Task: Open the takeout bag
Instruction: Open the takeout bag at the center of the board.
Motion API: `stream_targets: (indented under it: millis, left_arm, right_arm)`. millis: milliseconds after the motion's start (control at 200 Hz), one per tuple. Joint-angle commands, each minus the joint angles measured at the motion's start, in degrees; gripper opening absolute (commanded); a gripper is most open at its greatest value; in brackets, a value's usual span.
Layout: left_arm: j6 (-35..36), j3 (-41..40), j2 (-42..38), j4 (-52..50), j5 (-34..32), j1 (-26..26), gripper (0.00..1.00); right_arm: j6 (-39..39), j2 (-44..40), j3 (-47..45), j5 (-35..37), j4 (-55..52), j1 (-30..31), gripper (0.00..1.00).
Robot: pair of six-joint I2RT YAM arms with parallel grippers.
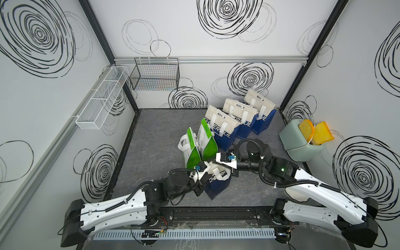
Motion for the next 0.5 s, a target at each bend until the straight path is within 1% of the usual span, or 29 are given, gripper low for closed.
stream_targets:
  millis: [0, 255, 340, 490]
  left_arm:
    - [0.9, 2.7, -0.3, 0.4, -0.1, -0.3, 0.0]
    - [2.5, 3.2, -0.8, -1.1, -0.5, -0.2, 0.0]
    - [2.6, 3.2, -0.6, -0.9, 0.0, -0.2, 0.0]
    - [2.2, 3.0, -0.5, -1.1, -0.9, -0.1, 0.0]
  right_arm:
    - [0.5, -0.4, 2.0, -0.4, 1.8, -1.1, 0.0]
    - [1.5, -1.3, 0.7, -2.5, 3.6, -1.6, 0.0]
    - [1.5, -1.5, 0.6, -2.3, 3.5, -1.6, 0.09]
    - [1.6, -2.9, 0.1, -1.3, 4.6, -1.6, 0.31]
